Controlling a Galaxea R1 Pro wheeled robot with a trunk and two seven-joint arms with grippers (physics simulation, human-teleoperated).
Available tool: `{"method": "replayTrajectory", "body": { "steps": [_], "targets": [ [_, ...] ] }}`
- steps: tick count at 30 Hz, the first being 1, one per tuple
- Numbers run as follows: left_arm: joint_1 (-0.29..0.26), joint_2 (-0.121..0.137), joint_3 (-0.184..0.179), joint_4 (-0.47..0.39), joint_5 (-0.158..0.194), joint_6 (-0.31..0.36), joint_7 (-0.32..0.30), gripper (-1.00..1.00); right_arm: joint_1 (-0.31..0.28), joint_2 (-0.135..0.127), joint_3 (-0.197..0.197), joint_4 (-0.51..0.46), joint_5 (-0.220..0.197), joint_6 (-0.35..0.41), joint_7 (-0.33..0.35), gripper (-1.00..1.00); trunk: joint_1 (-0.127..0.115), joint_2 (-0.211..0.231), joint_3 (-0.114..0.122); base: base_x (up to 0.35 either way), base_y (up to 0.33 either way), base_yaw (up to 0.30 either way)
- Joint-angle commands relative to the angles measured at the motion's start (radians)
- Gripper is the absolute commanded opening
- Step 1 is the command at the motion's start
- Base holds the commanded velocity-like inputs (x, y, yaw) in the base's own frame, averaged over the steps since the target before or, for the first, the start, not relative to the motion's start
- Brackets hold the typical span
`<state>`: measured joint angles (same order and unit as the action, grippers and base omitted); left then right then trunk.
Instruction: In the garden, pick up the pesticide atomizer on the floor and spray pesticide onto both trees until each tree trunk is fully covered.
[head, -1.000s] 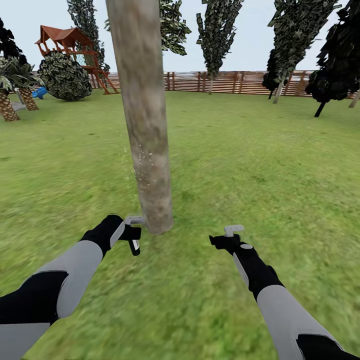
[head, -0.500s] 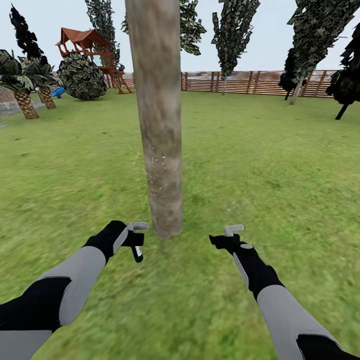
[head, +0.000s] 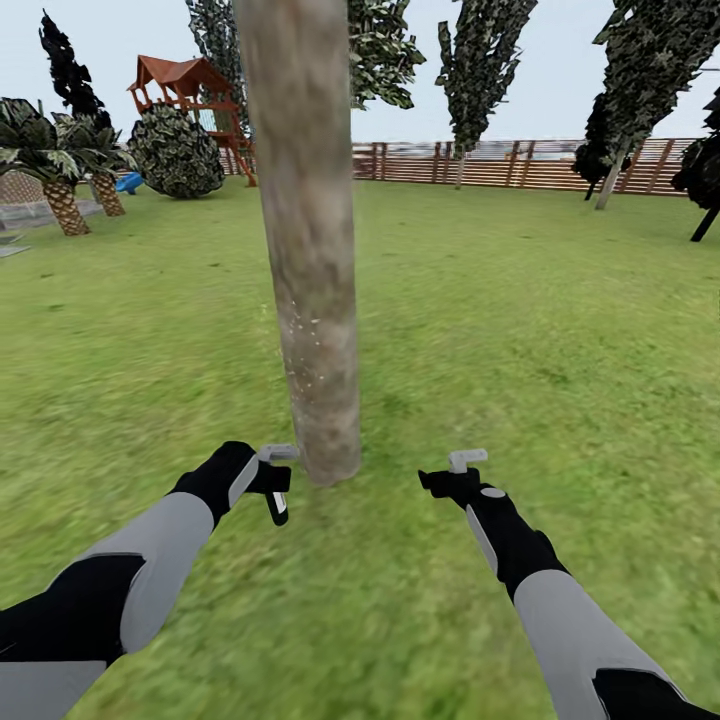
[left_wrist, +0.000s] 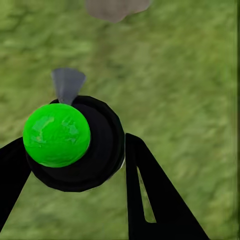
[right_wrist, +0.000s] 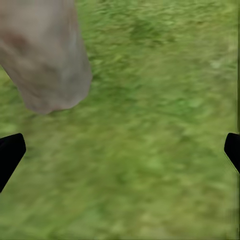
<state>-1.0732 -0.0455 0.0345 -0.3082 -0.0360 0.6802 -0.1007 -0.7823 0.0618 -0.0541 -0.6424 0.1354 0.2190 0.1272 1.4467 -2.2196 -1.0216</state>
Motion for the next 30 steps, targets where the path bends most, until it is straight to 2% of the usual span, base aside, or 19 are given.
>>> {"method": "replayTrajectory", "body": {
  "steps": [1,11,18,25,30],
  "targets": [
    [0.0,0.0,0.004,-0.002,-0.004,0.006,-0.004,-1.0,0.0,0.001,-0.006,-0.002,0.01,0.005,0.008,1.0,0.0,0.0,-0.001,0.024,-0.262,0.003],
    [0.0,0.0,0.003,-0.002,-0.003,0.006,-0.004,-1.0,0.0,0.0,-0.004,0.005,0.012,0.005,0.009,1.0,0.0,0.0,-0.001,0.058,-0.27,0.0],
    [0.001,0.0,0.004,0.0,-0.002,0.006,-0.004,-1.0,0.0,0.0,-0.006,-0.001,0.011,0.005,0.008,1.0,0.0,0.0,-0.001,-0.149,-0.025,0.012],
    [0.015,0.001,0.004,-0.004,-0.007,0.003,0.003,-1.0,0.0,0.001,-0.006,-0.002,0.01,0.005,0.008,1.0,0.0,0.0,-0.001,-0.009,0.001,0.242],
    [0.036,0.004,0.005,-0.006,-0.008,-0.003,0.039,-1.0,0.0,0.001,-0.005,-0.001,0.01,0.005,0.008,1.0,0.0,0.0,-0.001,0.0,0.0,0.269]
  ]
}}
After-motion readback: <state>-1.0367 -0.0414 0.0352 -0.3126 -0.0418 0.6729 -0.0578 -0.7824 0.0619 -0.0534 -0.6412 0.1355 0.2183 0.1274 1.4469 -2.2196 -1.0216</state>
